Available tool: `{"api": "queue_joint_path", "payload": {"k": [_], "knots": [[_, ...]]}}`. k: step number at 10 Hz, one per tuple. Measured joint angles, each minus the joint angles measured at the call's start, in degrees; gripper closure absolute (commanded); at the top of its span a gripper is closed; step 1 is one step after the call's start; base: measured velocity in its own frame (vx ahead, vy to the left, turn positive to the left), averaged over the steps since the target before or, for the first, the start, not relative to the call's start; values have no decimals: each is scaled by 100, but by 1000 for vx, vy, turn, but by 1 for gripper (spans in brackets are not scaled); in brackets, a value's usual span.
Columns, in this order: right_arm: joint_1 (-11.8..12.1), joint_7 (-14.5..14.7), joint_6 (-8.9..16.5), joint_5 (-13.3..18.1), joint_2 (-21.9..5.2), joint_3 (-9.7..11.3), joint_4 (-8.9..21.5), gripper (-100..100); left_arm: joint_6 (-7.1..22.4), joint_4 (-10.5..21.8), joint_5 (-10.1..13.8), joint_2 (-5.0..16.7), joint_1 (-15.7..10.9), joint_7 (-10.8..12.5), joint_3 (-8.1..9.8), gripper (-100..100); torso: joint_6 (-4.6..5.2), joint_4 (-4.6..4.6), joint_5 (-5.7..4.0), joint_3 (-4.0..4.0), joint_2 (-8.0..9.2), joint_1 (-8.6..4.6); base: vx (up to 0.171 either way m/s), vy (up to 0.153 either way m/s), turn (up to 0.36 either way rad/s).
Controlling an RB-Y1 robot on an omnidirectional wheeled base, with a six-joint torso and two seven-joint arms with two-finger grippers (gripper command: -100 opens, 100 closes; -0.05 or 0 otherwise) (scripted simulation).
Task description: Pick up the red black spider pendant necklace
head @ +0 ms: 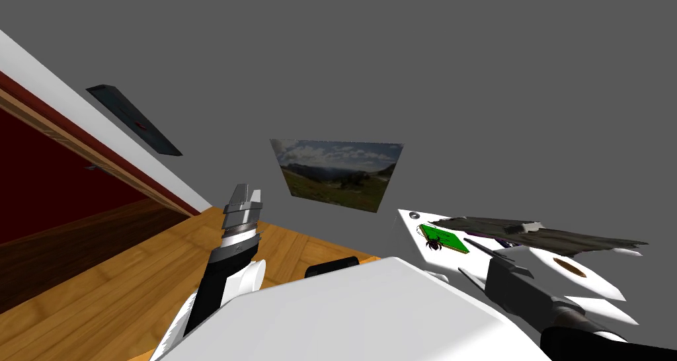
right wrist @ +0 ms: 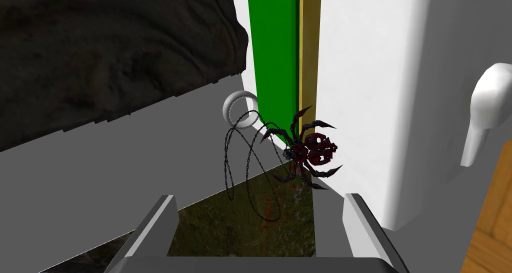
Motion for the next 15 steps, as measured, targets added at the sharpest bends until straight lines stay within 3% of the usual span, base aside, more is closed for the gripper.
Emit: {"api": "queue_joint_path", "payload": {"k": [7,8,9,11,12,15], "knots": [[741,-221,43,-157,-21,-149,-198,-100,0,0,0,0,0,0,0,0,-1,-1,-1,-1,0,-5,91,-5,-29],[752,-230,46,-159,-22,-152,-202,0,0,0,0,0,-1,0,0,0,-2,3,-2,9,17,-5,8,-1,2],[751,-229,46,-159,-22,-152,-202,-100,0,0,0,0,-1,0,0,0,-1,7,-2,17,30,-4,34,3,84],[548,-220,85,-94,-69,-49,3,-100,0,0,0,0,-1,0,0,0,-3,5,-4,12,20,-9,45,-4,56],[537,-218,84,-92,-71,-45,17,100,0,0,0,0,-1,0,0,0,-1,6,-2,15,27,-7,0,0,0],[538,-223,86,-96,-69,-47,15,100,0,0,0,0,-1,0,0,0,-2,8,-4,22,39,-4,0,0,0]]}}
